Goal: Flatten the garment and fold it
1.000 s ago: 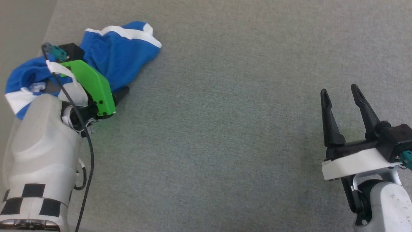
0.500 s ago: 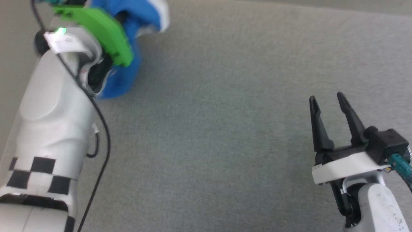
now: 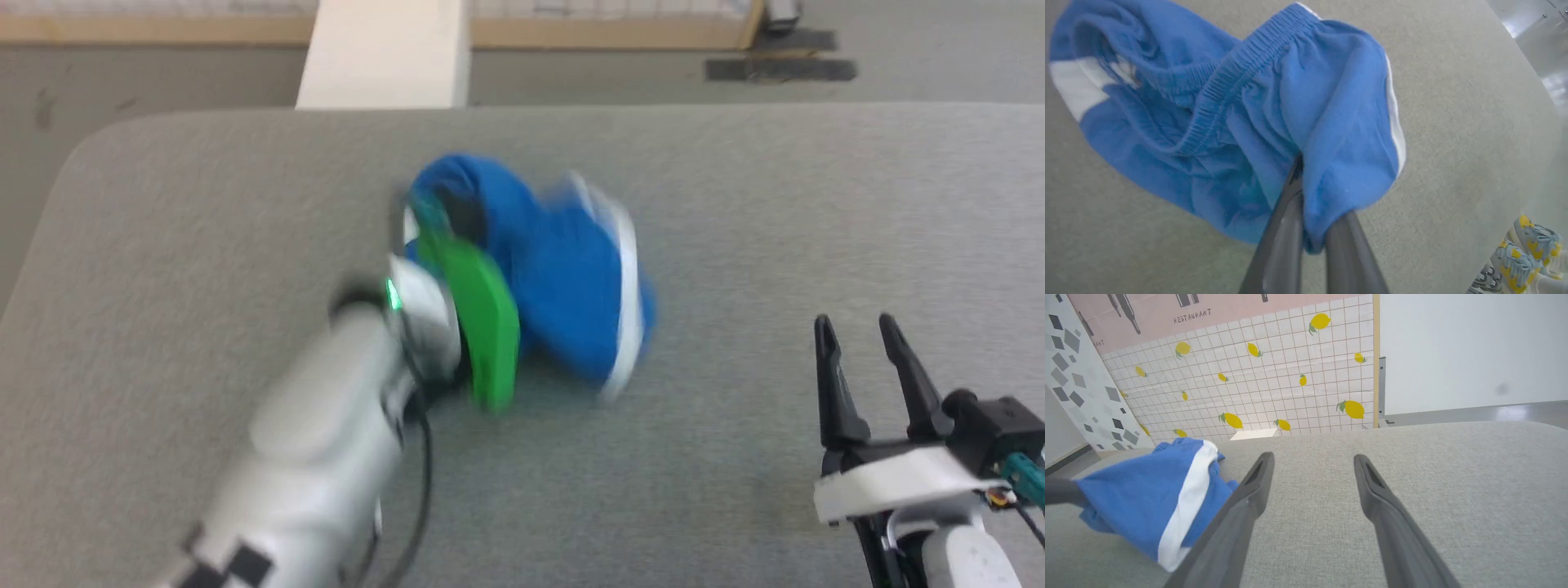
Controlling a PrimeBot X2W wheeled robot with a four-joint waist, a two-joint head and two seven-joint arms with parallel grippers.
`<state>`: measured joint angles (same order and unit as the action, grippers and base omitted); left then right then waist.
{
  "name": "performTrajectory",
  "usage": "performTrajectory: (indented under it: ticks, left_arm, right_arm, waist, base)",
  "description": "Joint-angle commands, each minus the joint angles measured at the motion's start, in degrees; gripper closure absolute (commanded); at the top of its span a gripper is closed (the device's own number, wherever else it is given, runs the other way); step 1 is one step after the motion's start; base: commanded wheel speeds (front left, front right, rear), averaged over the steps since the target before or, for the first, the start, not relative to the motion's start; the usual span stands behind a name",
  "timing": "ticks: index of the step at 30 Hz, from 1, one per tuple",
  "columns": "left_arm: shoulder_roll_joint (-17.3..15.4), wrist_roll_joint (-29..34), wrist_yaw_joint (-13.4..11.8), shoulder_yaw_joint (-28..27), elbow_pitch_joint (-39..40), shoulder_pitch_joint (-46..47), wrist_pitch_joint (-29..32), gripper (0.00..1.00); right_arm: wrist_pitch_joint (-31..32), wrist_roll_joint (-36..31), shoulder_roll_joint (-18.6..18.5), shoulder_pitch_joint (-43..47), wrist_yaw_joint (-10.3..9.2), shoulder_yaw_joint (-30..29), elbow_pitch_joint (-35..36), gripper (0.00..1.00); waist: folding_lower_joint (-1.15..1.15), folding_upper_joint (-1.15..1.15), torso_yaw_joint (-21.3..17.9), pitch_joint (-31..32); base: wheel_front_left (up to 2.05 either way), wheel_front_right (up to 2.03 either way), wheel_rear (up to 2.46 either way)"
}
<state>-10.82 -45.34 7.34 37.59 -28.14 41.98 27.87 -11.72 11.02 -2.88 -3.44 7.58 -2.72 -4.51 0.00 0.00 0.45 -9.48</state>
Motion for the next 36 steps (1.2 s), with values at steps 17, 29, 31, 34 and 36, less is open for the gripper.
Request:
performTrajectory:
  ticks: [17, 29, 31, 34, 36]
  left_arm:
    - [-2.3, -10.92, -4.56, -7.31, 9.51, -14.97, -2.6, 0.0]
    - [-8.17, -0.3, -8.48, -20.73, 16.78, -28.6, -38.93, 0.0]
    - [-6.86, 6.29, -9.77, -22.0, 16.42, -33.05, -42.66, 0.0]
    - [-3.81, 10.61, -10.55, -25.82, 19.6, -35.71, -42.82, 0.0]
    - [-1.58, 13.41, -10.0, -27.92, 21.56, -37.68, -42.84, 0.0]
  right_arm:
    - [-1.2, 1.88, 0.01, 5.24, -0.09, -1.46, -2.05, 0.0]
    - [-0.48, 2.66, 0.01, 6.47, -0.09, -1.6, -3.29, 0.0]
    - [3.11, 3.06, 0.01, 6.44, -0.09, -1.92, -4.95, 0.0]
    - [8.17, 3.03, 0.01, 4.59, -0.09, -0.51, -6.1, 0.0]
    - [13.87, 2.38, 0.01, 1.15, -0.09, 1.35, -7.02, 0.0]
  waist:
    - [0.0, 0.0, 1.09, 9.16]
    - [0.0, 0.0, 3.97, 10.59]
    - [0.0, 0.0, 4.26, 10.42]
    - [0.0, 0.0, 4.24, 9.52]
    - [0.0, 0.0, 4.41, 8.51]
  base:
    - [0.0, 0.0, 0.0]
    - [0.0, 0.0, 0.0]
    - [0.0, 0.0, 0.0]
    - [0.0, 0.0, 0.0]
    - [0.0, 0.0, 0.0]
